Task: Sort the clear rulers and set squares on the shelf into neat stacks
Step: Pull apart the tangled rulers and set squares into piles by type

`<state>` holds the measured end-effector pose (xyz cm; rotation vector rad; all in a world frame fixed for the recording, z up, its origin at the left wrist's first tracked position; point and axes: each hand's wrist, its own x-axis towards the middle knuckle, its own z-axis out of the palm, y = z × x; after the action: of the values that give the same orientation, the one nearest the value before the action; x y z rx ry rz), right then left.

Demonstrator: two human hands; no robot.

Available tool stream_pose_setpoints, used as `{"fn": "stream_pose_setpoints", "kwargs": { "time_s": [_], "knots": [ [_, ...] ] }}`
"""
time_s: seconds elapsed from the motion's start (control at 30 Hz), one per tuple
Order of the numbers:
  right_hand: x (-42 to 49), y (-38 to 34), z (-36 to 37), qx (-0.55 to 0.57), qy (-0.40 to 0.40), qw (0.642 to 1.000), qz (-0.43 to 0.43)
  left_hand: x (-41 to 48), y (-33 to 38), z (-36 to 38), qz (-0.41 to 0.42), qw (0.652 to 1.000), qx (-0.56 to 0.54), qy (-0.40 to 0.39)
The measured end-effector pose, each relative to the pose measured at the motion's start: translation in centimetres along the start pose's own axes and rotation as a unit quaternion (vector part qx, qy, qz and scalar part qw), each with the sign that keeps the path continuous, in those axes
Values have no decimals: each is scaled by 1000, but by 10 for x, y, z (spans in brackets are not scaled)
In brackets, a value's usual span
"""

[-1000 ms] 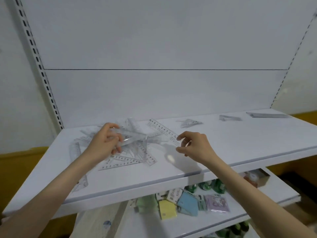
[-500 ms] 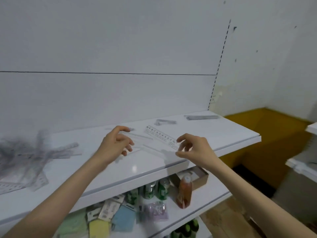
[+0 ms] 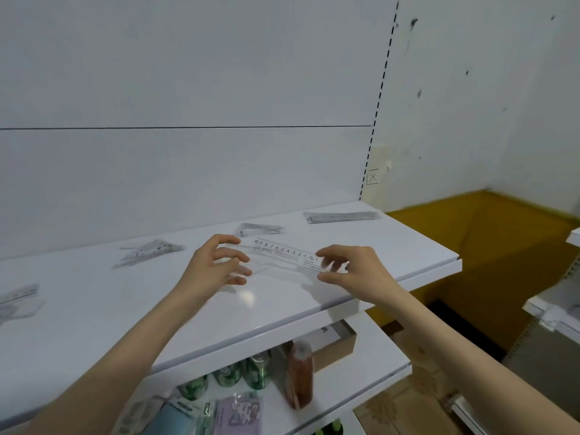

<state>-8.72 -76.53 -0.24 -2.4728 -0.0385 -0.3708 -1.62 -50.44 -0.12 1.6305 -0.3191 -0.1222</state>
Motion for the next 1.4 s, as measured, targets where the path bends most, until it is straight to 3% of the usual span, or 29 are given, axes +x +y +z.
{"fn": "stream_pose_setpoints", "kwargs": {
  "time_s": [0.33, 0.73, 1.0, 1.17, 1.27, 1.4],
  "knots": [
    [60, 73, -21, 40, -8, 999, 3, 62, -5, 45, -49, 999, -8, 3],
    [178, 189, -66, -145, -28, 989, -30, 88, -8, 113, -74, 993, -16, 88],
    [205, 211, -43, -149, -63, 984, -69, 85, -7, 121, -74, 986, -16, 151],
    [197, 208, -45, -125, -35, 986, -107, 84, -9, 126, -78, 988, 13, 136],
    [178, 185, -49, -54, -30, 986, -154, 84, -3, 133, -82, 990, 6, 119],
    [144, 129, -47, 16, -151, 971, -183, 82, 3, 138, -91, 990, 9, 111]
  ]
}}
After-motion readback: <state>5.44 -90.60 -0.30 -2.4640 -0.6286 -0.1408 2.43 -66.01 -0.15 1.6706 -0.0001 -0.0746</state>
